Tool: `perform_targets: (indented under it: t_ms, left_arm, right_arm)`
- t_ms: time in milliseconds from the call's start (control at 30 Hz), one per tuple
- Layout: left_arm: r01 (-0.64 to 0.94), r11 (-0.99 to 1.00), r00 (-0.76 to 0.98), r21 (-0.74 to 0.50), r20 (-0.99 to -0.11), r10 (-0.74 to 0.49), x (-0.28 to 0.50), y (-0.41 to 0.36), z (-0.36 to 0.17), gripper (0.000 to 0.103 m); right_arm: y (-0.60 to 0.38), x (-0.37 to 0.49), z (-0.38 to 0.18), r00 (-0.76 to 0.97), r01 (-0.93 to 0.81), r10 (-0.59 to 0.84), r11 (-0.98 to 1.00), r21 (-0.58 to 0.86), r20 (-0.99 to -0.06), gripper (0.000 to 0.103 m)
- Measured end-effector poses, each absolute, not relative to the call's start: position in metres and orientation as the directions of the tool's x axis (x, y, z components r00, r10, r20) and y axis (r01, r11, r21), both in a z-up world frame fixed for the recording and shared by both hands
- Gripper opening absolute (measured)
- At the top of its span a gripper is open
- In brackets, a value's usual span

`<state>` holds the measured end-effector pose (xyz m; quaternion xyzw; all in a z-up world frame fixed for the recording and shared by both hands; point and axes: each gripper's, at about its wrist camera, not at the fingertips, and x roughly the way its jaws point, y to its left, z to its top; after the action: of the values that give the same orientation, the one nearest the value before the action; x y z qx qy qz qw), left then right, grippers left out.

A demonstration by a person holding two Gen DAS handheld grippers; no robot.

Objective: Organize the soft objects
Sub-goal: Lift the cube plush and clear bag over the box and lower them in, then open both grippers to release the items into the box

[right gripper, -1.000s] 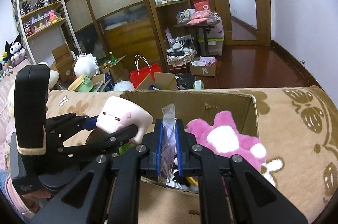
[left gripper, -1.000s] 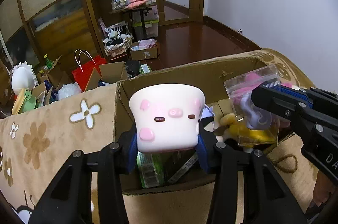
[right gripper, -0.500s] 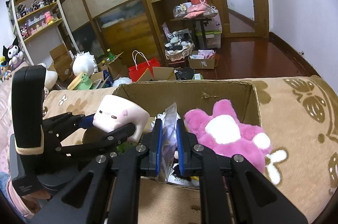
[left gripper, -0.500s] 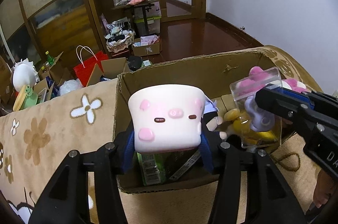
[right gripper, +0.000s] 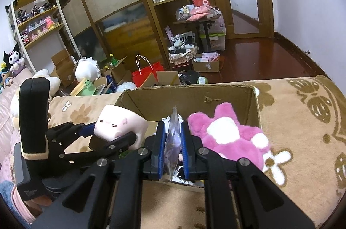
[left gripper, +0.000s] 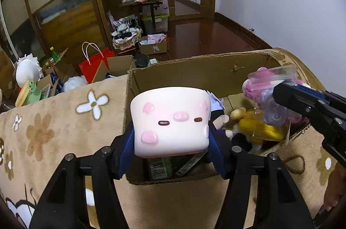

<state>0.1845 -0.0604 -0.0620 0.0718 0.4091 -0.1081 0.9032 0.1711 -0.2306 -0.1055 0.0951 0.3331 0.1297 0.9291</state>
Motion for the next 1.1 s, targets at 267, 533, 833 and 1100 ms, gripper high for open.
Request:
perform_targets:
  t_ms: [267,533,833,1100]
  left_arm:
    - [0.241,0.97,0.678,0.025,-0.72,-0.15,0.177,-0.054,-0.05,0.083]
    - [0.227,0.973,0.678,0.04,-0.724,-0.128,0.172,-0.05,-0.046,0.086]
    - [0.214,0.975,0.704,0.066,-0.702,-0.107,0.148,-0.042,-0.027,0.093]
    - [0.201,0.978,0.751,0.052,-0.65,-0.12,0.119,-0.041,0.009,0.098]
  right_arm:
    - [-0.23,0.166,-0.096,0.757,-0.176,0.295,0.951,0.252,-0.583,0.03]
    - [-0.232,0.16,-0.088,0.772,-0.155,0.275,0.956,0.25,-0.573,0.057]
    - [-0.242,0.142,-0.075,0.784,-0.116,0.234,0.965,0.235,-0.575,0.09]
    - [-0.251,0.11,-0.043,0.818,-0.051,0.133,0.986,0.16,-0.559,0.103]
